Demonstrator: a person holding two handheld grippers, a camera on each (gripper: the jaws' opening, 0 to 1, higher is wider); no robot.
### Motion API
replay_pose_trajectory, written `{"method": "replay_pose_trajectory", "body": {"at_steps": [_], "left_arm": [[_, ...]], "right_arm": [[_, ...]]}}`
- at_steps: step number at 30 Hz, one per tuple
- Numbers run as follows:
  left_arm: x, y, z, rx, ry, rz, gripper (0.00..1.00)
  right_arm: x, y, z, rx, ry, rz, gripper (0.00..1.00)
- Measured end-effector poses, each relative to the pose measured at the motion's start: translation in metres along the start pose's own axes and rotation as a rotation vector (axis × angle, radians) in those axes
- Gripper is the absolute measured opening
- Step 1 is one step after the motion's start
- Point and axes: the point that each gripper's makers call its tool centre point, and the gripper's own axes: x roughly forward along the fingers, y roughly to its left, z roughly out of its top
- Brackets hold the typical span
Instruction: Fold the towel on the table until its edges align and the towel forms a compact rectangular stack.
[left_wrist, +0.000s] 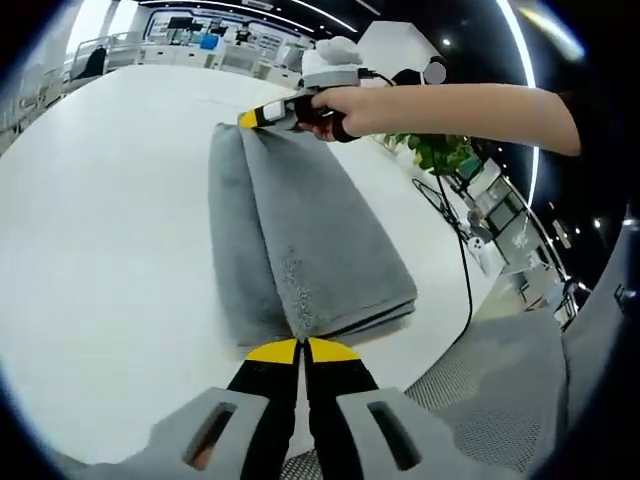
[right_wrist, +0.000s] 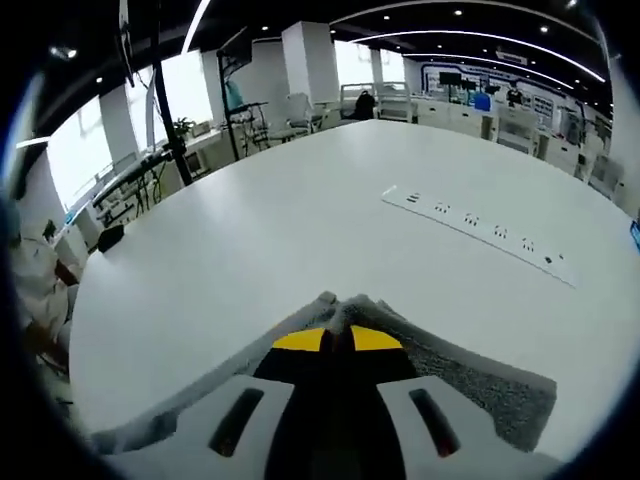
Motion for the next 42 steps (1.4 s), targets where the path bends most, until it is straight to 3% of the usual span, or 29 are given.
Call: {"method": "replay_pose_trajectory", "body": {"at_steps": [6, 8, 17, 19, 21, 22, 25, 29, 37, 42], "left_arm": [[0.003, 0.002, -0.006, 0.009, 0.03, -0.005, 0.03], [0.001, 0.001, -0.005, 0.027, 0.024, -0.002, 0.08], [-0.005, -0.004, 0.025, 0.327, -0.006, 0.035, 0.25], [-0.003, -0.007, 0.031, 0.434, 0.002, 0.028, 0.27], [0.001, -0.009, 0.036, 0.605, 0.018, 0.019, 0.29], [0.002, -0.012, 0.038, 0.634, 0.021, 0.004, 0.31], [0.006, -0.022, 0.043, 0.694, 0.015, -0.046, 0.34], [0.011, -0.031, 0.044, 0.776, 0.036, -0.097, 0.42], [0.02, -0.029, 0.035, 0.894, 0.121, -0.083, 0.45], [0.024, -0.026, 0.028, 0.938, 0.163, -0.08, 0.43]], "right_arm": [[-0.018, -0.001, 0.004, -0.02, -0.016, 0.0, 0.16], [-0.028, 0.001, 0.008, -0.036, -0.019, 0.006, 0.17], [-0.067, -0.01, -0.003, -0.045, -0.023, -0.001, 0.22], [-0.073, -0.012, -0.009, -0.047, -0.024, -0.001, 0.23], [-0.083, -0.01, -0.016, -0.055, -0.011, 0.009, 0.24], [-0.087, -0.01, -0.018, -0.056, -0.009, 0.01, 0.24], [-0.096, -0.013, -0.026, -0.038, -0.007, 0.009, 0.26], [-0.113, -0.001, -0.043, -0.033, 0.019, 0.028, 0.3], [-0.144, 0.012, -0.069, -0.045, 0.05, 0.047, 0.34], [-0.166, 0.026, -0.08, -0.118, 0.05, 0.074, 0.33]]}}
